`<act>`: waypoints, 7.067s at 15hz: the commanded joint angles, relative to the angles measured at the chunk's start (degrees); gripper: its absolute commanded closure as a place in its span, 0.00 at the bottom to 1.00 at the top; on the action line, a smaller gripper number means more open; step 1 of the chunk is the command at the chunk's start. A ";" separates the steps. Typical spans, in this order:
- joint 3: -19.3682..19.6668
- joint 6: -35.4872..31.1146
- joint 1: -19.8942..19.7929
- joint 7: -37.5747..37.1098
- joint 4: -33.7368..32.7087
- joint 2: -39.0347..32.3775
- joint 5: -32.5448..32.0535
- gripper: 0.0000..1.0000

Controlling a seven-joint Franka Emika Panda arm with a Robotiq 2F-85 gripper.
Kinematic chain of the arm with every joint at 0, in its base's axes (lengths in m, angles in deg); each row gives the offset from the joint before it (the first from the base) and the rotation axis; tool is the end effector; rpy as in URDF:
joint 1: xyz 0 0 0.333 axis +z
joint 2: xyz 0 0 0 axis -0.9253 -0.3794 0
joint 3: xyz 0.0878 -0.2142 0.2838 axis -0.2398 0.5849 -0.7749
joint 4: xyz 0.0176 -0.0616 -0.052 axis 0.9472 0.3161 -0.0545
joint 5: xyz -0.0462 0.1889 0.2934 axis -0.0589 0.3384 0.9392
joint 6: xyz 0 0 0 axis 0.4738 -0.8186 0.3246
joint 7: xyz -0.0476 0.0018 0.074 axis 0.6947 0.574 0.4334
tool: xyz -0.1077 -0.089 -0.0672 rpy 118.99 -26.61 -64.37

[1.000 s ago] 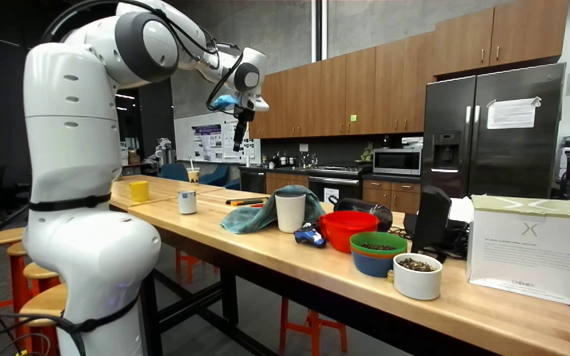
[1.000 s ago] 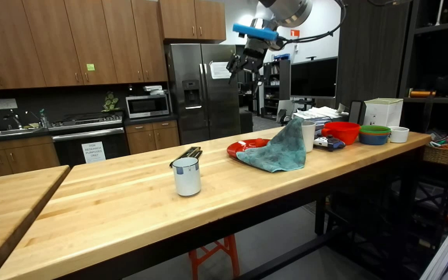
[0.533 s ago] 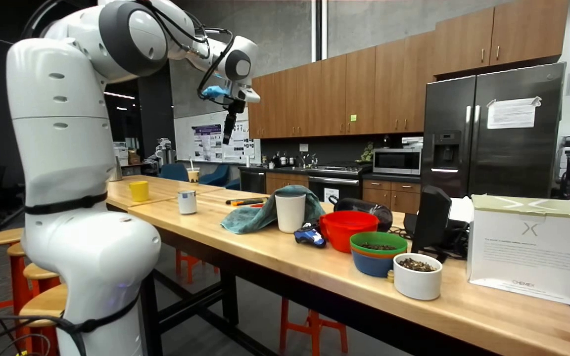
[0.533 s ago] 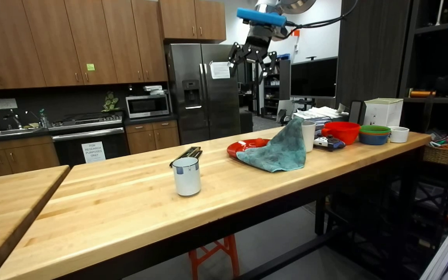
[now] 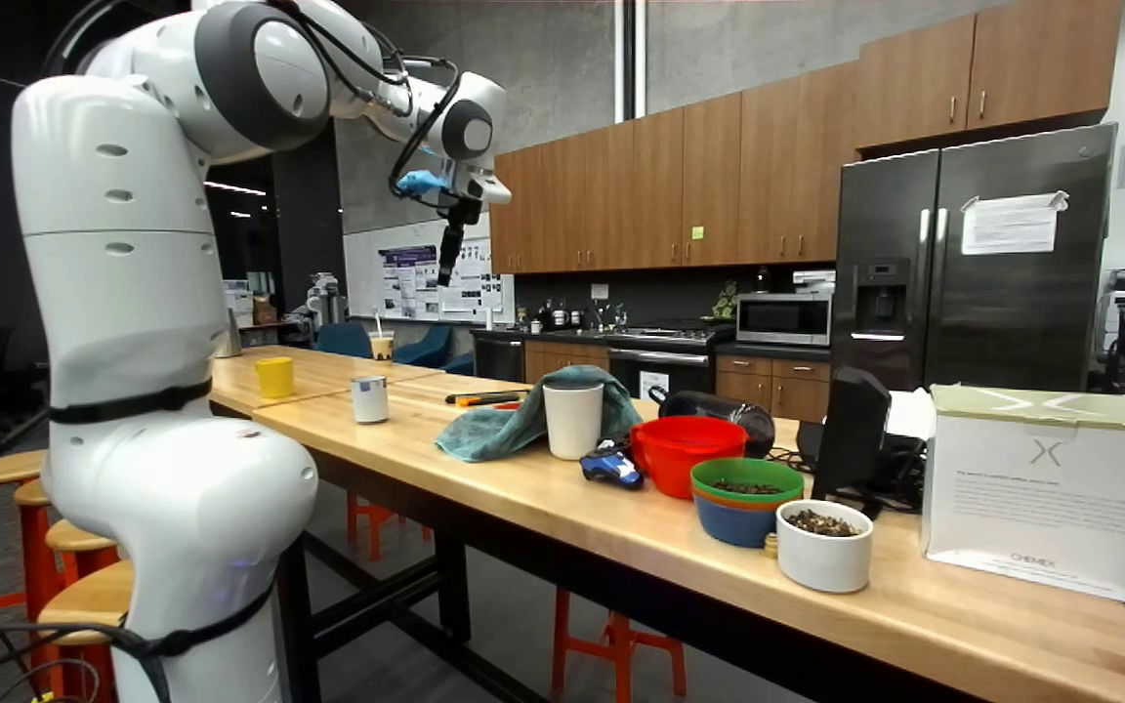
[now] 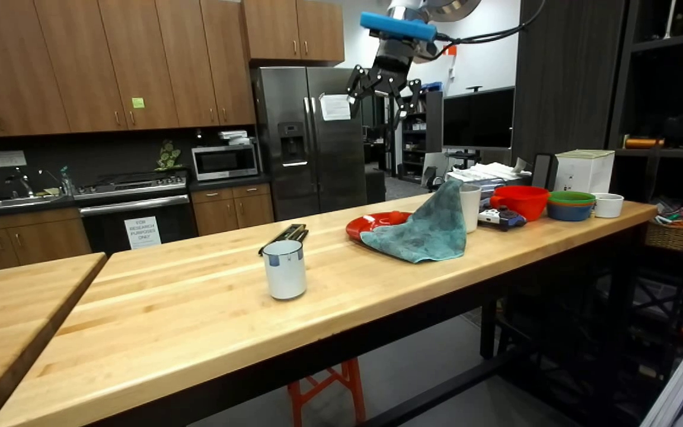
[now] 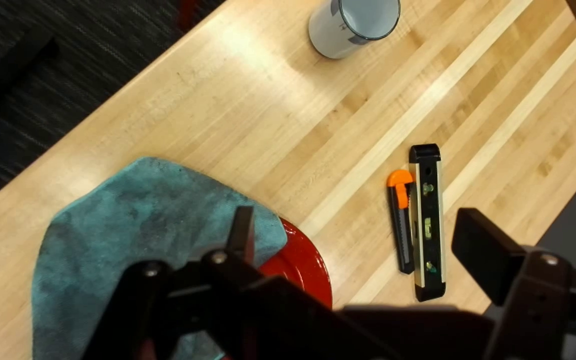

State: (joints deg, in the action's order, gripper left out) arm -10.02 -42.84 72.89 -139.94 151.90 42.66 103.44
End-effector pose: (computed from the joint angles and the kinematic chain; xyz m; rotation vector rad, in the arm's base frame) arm 0.4952 0.1476 0.6613 -2.4619 1.1497 0.1322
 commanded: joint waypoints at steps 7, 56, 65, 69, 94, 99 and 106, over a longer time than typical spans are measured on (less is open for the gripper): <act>-0.15 0.17 -0.16 -0.04 -0.25 -0.24 -0.02 0.00; 4.37 -16.83 -7.26 0.78 28.21 13.11 0.51 0.00; 4.82 -19.11 -8.01 0.89 26.90 11.50 -0.03 0.00; 6.90 -21.12 -10.54 -1.27 25.29 9.43 -1.11 0.00; 10.62 -26.01 -12.56 -8.90 21.73 7.12 -4.19 0.00; 12.11 -27.83 -13.36 -5.91 23.16 8.69 -3.90 0.00; 12.21 -27.27 -13.60 -2.43 26.96 10.54 -4.49 0.00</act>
State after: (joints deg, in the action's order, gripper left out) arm 2.34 -70.13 59.80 -143.80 176.45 51.12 99.41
